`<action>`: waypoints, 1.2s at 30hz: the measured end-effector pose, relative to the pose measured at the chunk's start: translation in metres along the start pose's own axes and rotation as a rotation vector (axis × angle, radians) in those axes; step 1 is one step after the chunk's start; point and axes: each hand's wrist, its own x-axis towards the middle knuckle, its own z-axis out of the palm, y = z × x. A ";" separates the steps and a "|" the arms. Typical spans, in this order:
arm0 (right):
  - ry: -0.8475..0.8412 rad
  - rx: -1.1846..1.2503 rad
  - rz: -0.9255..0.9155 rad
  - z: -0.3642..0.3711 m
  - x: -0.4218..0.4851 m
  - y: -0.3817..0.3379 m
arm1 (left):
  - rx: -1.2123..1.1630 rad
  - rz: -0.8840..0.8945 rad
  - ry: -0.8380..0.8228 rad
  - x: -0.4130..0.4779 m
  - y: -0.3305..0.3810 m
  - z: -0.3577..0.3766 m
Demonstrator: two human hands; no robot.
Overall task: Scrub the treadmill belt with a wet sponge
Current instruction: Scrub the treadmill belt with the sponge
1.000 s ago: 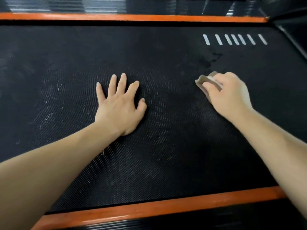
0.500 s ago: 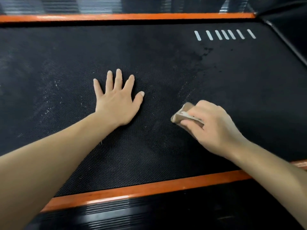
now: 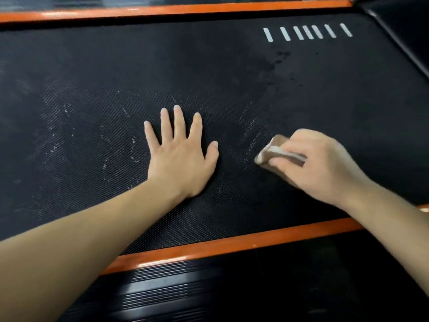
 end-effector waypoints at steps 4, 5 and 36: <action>-0.135 0.109 -0.140 0.006 -0.026 -0.019 | 0.011 -0.004 0.021 0.000 0.000 0.000; -0.223 0.150 -0.201 0.006 -0.032 -0.021 | 0.012 -0.005 0.024 0.000 0.000 0.000; 0.072 0.020 0.002 0.027 0.046 0.008 | 0.006 0.021 -0.006 0.000 0.002 -0.001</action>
